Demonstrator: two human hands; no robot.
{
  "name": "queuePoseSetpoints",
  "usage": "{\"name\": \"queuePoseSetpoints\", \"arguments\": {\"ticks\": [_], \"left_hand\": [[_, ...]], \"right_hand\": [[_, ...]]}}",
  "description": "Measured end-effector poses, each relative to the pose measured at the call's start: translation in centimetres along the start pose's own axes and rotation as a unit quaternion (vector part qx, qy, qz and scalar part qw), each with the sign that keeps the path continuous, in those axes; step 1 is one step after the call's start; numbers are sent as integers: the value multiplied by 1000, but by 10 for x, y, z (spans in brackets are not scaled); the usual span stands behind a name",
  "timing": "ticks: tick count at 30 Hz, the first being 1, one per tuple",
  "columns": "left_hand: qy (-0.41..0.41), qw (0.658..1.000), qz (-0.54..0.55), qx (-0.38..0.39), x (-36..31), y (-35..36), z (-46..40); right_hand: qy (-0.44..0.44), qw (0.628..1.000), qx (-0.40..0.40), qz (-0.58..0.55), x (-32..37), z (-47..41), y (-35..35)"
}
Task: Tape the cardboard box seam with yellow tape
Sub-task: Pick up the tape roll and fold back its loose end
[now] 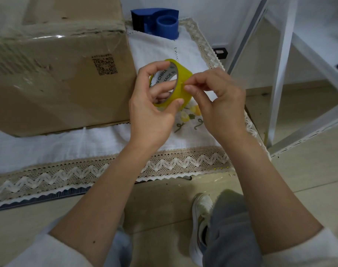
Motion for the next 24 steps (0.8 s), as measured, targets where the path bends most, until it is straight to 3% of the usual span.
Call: {"name": "queuePoseSetpoints", "arguments": {"ticks": [6, 18, 24], "left_hand": [[12, 1000, -4, -6, -2, -2, -1], [10, 1000, -22, 7, -3, -4, -3], [9, 999, -23, 20, 0, -3, -2]], "right_hand": [[-34, 998, -3, 56, 6, 4, 7], [11, 1000, -5, -8, 3, 2, 1], [-31, 999, -33, 16, 7, 1, -5]]}}
Point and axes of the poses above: each hand's wrist, its own z-axis away from the middle knuckle, its own y-axis out of the palm, x = y × z, the point moved 7 cm from there along -z, towards the middle knuckle, and after that the axes turned 2 degrees about z, right-handed, at the moved point
